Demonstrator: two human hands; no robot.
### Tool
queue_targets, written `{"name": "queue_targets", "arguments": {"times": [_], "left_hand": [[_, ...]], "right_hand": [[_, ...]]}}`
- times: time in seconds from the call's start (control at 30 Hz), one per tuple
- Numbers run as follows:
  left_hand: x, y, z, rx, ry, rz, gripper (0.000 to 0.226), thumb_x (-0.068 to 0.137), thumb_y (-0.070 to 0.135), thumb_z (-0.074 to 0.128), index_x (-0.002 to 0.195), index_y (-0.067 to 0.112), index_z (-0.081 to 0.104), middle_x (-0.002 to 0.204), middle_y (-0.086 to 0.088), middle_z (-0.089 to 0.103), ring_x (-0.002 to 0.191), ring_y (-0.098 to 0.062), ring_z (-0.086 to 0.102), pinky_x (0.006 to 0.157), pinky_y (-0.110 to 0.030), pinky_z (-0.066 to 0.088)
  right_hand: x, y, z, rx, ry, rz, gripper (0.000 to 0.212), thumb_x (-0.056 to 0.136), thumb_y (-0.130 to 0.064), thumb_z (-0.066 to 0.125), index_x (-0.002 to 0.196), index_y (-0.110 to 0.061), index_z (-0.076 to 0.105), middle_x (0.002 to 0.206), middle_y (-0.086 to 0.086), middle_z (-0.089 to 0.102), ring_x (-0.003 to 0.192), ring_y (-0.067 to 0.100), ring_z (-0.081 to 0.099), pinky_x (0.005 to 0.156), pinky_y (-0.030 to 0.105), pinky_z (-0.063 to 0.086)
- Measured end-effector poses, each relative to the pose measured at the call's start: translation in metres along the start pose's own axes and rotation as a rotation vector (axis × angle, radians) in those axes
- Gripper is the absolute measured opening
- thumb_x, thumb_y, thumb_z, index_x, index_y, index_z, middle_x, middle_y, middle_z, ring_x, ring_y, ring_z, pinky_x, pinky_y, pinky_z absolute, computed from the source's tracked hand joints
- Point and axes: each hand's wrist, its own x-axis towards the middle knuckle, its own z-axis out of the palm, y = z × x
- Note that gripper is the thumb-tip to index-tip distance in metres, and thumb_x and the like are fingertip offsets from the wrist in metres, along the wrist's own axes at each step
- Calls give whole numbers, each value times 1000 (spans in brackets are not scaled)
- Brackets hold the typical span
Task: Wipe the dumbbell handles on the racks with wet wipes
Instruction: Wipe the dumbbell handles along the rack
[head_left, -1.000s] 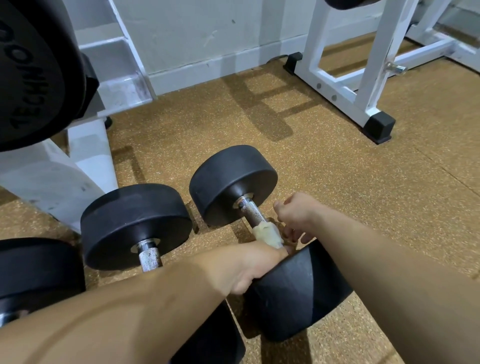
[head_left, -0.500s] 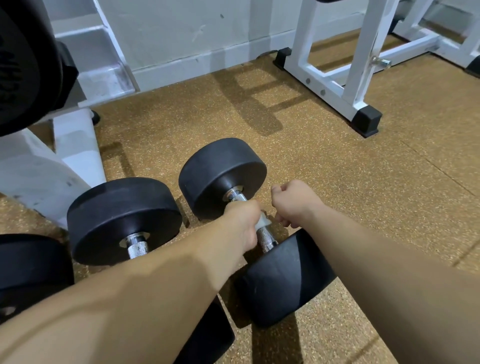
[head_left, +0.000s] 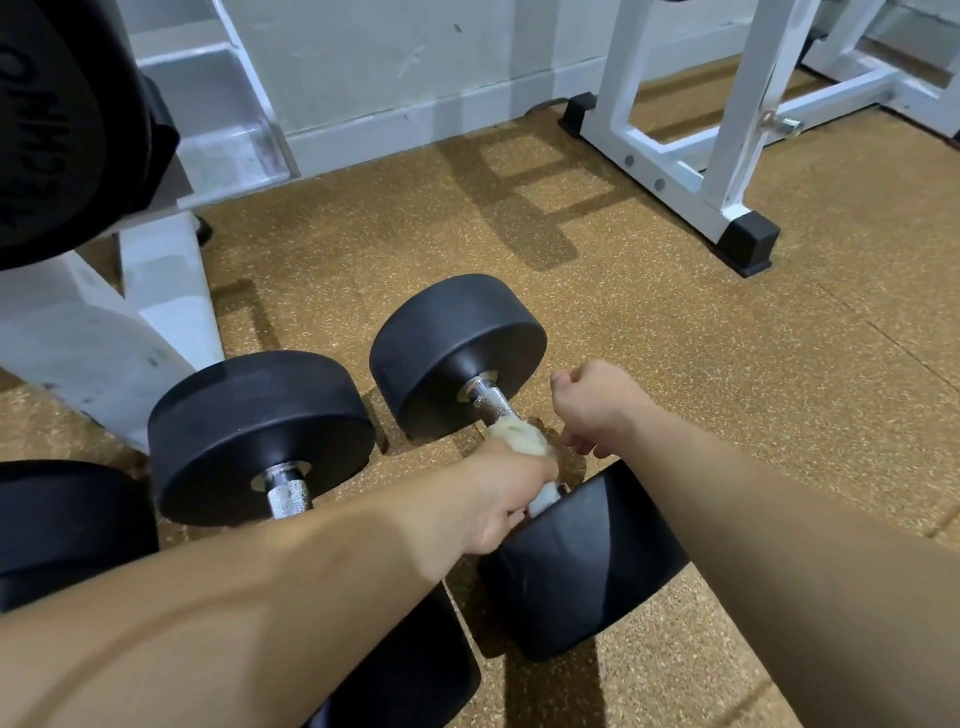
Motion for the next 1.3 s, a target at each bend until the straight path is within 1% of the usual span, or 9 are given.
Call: {"name": "queue_targets", "arguments": {"times": [0.13,0.23,0.33,0.43,0.63,0.77,0.93,1.17,1.3], "left_hand": [[24,25,0,-210,125,49,2,100,9,64,100,10,62,86,-9,70,80,-23,69,81,-40,59],[37,26,4,-266,236,114,22,95,19,71,108,8,59,85,-14,73,71,-26,71,84,-46,62],[23,7,9,-77,213,93,40,81,36,74,115,20,61,93,-11,74,84,-24,72,88,-45,61],[4,-4,6,151,87,-6,18,92,22,65,106,19,57,108,-15,71,99,-32,72,91,-50,60],[21,27,-6,-206,69,56,9,103,13,61,104,6,64,97,-17,74,82,-28,73,84,-45,61],[44,25,-6,-225,239,119,49,84,39,67,121,7,60,99,-17,75,88,-32,73,92,-52,59],[-1,-2,-2,15,20,9,20,107,35,50,119,20,56,93,-3,67,83,-18,63,86,-34,56],[-33,43,-66,189,30,84,25,102,10,45,120,-1,58,94,-22,78,92,-34,77,90,-51,61],[-54,62,-67,-88,-247,121,36,99,13,43,125,3,66,118,-21,74,106,-31,70,101,-49,50]], "right_hand": [[0,-1,0,9,1,-11,49,107,-37,38,86,-2,64,71,17,75,68,35,75,70,48,64],[-2,2,-1,36,22,-10,48,107,-38,37,87,-4,64,70,15,75,67,34,75,71,47,64],[-2,3,-1,41,37,-30,47,105,-37,37,84,-6,65,67,12,75,68,33,75,76,50,63],[0,-1,1,32,-6,-33,52,106,-37,37,79,-4,67,66,13,75,72,33,75,77,48,63],[-5,-4,2,5,-60,-30,49,108,-33,39,80,-3,66,69,14,75,59,29,72,45,22,49],[-6,2,-1,77,-13,-38,50,106,-35,39,81,-2,67,68,14,76,68,33,75,66,37,60],[-7,0,-1,139,-2,-52,49,104,-39,41,86,-3,70,68,12,76,69,31,75,68,40,60],[-23,-6,-9,260,41,-180,32,98,-37,60,89,-7,68,83,7,77,76,25,72,74,37,58],[-38,-18,-26,611,-300,-108,51,96,-53,64,115,-7,71,97,9,70,89,27,71,88,49,60]]}}
